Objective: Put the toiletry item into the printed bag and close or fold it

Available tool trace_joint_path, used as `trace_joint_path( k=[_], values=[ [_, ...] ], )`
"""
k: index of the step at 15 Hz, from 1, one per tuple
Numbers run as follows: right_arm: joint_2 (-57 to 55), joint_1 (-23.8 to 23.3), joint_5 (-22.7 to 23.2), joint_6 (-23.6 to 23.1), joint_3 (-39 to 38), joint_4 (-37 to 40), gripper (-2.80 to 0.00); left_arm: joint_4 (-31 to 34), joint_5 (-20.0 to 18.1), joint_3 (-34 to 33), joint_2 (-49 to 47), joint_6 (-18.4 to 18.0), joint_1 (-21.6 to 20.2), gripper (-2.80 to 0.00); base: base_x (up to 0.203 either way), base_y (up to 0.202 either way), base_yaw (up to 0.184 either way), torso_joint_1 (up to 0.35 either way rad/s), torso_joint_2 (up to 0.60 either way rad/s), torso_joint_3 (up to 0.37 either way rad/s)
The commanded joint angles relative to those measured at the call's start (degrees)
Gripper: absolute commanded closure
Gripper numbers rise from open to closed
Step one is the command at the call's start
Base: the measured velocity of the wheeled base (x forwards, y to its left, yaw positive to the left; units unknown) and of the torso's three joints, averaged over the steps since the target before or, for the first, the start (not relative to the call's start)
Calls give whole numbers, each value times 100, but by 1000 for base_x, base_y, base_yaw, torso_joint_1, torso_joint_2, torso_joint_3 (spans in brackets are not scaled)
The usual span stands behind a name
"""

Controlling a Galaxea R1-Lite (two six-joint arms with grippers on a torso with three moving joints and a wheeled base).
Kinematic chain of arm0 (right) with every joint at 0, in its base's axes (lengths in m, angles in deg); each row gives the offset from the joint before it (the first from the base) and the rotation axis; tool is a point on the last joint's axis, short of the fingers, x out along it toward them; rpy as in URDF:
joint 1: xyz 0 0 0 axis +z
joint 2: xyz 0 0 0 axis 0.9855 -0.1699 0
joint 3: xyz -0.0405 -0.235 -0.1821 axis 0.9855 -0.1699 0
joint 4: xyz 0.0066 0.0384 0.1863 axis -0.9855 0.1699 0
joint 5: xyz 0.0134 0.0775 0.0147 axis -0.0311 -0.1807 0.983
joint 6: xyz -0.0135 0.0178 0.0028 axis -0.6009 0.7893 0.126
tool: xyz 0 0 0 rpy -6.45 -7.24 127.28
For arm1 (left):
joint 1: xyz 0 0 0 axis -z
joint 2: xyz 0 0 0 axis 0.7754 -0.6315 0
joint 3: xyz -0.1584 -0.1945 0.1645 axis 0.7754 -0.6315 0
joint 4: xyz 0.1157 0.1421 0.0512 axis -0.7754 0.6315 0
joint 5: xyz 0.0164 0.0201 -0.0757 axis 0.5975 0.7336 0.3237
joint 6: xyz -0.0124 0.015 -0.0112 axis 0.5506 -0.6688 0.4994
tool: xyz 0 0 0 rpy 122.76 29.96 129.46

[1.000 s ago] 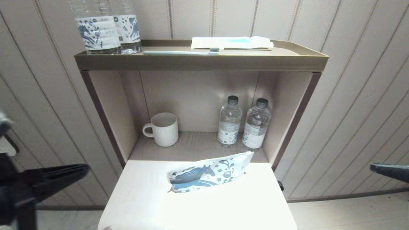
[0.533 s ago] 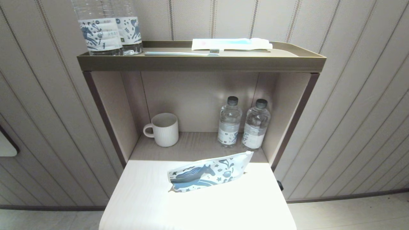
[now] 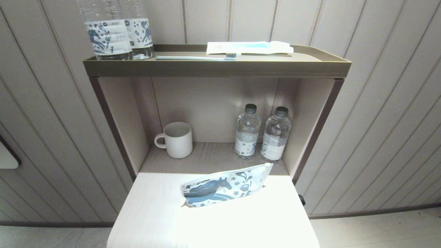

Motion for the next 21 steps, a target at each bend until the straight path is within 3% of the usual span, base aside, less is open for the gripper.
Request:
trace_joint_path(
  k=[1, 2, 3, 5, 8, 10, 12, 13, 16, 19, 21],
  values=[
    [284, 65, -108, -129, -379, -410, 0, -1794, -1017, -916, 288, -369, -95, 0, 0, 0, 0, 0, 0, 0],
    [284, 68, -230, -221, -598, -782, 0, -2151, -1775, -1139, 429, -604, -63, 0, 0, 0, 0, 0, 0, 0],
    [284, 68, -324, -269, -771, -1063, 0, -2074, -2114, -1184, 638, -709, 34, 0, 0, 0, 0, 0, 0, 0],
    [284, 69, -472, -349, -1408, -1830, 0, -1750, -2180, -1110, 851, -744, 196, 0, 0, 0, 0, 0, 0, 0],
    [281, 73, -584, -388, -1632, -2278, 0, -1767, -2371, -1097, 1006, -917, 193, 0, 0, 0, 0, 0, 0, 0],
    [259, 81, -702, -417, -2667, -3929, 0, -1796, -2674, -1082, 1426, -1185, 189, 0, 0, 0, 0, 0, 0, 0],
    [123, 86, -832, -446, -3779, -5808, 0, -1829, -2653, -1086, 1889, -1225, 188, 0, 0, 0, 0, 0, 0, 0],
    [124, 19, -966, -387, -4000, -6249, 0, -1872, -2542, -1100, 1915, -1261, 187, 0, 0, 0, 0, 0, 0, 0],
    [214, -63, -1093, -302, -4046, -6272, 0, -1873, -2540, -1101, 1914, -1263, 187, 0, 0, 0, 0, 0, 0, 0],
    [181, 504, -1998, -194, -4437, -6895, 0, -1847, -2435, -1084, 1914, -1403, 187, 0, 0, 0, 0, 0, 0, 0],
    [179, 509, -2007, -188, -4442, -6904, 0, -1847, -2435, -1084, 1914, -1403, 187, 0, 0, 0, 0, 0, 0, 0]
  ],
)
